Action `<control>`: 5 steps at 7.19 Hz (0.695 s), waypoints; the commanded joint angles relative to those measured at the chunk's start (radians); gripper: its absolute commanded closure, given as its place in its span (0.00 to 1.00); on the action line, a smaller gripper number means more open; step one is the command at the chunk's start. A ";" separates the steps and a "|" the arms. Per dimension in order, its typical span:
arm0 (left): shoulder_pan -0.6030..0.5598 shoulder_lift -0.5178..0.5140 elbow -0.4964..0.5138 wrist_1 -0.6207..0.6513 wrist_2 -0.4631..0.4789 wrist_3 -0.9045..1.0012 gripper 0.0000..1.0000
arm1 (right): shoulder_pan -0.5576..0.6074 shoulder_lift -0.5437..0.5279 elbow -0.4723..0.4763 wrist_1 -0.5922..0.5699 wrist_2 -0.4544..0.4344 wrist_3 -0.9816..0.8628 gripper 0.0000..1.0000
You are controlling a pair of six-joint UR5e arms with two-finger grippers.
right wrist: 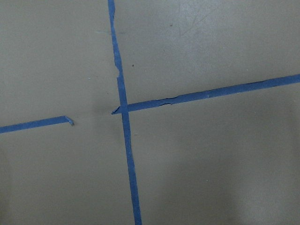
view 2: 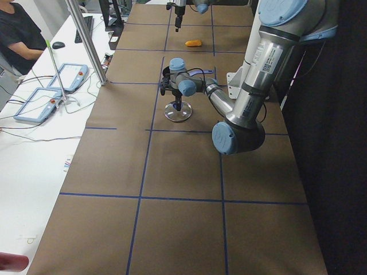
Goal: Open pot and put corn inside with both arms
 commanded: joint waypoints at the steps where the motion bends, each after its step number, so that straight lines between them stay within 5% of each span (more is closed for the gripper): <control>1: -0.002 0.000 -0.017 0.004 -0.003 -0.006 0.00 | -0.037 0.000 0.004 -0.001 -0.035 0.018 0.00; 5: -0.045 -0.001 -0.060 0.017 -0.062 -0.004 0.00 | -0.172 -0.035 0.003 0.000 -0.150 0.057 0.00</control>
